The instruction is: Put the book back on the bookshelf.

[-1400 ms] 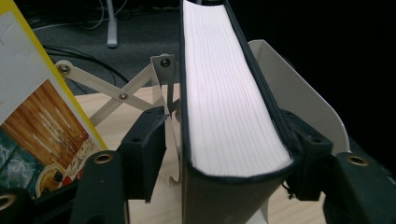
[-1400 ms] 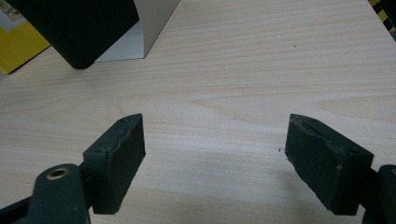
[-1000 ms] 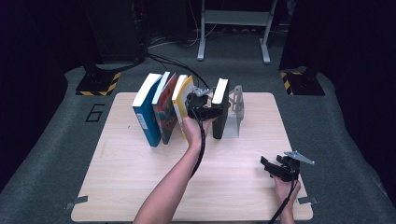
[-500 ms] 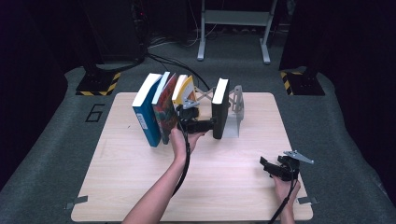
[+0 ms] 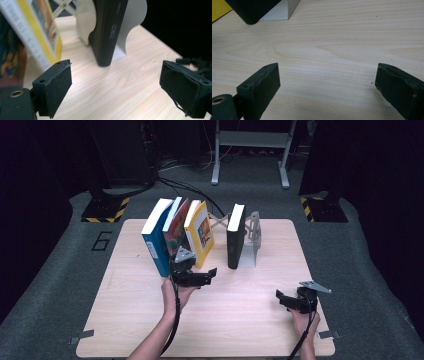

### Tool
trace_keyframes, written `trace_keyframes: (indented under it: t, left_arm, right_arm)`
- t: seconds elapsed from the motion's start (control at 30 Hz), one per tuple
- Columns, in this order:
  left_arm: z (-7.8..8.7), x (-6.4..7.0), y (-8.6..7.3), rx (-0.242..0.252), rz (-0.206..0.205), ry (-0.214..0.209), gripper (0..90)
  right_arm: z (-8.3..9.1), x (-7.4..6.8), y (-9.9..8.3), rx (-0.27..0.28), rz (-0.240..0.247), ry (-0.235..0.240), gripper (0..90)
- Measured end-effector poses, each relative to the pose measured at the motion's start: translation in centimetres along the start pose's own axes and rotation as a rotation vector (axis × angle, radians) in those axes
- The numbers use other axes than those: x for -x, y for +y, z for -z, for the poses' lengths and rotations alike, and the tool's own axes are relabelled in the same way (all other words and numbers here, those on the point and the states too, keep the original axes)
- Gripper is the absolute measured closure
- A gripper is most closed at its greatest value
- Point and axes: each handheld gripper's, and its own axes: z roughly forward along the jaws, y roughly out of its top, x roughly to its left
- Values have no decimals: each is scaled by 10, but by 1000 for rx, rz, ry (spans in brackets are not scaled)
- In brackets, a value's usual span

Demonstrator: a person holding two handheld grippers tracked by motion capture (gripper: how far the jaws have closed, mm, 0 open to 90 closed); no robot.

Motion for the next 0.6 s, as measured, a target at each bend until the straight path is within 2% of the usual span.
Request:
trace_keyframes:
  t: [0.1,0.2,0.33,0.47,0.6]
  left_arm:
    - [9,-8,-13,-10,4,5,90]
    - [18,-19,-29,-31,2,30,76]
    - [25,-32,-49,-86,-5,60,54]
    - [30,-48,-73,-153,-16,112,33]
    - [33,-66,-94,-187,-7,134,24]
  right_arm:
    - [-1,0,1,-25,3,14,53]
    - [-3,0,1,-42,4,18,60]
    - [-4,-1,2,-55,15,25,62]
    - [-5,-4,2,-60,33,11,61]
    - [-5,-7,2,-71,52,-10,65]
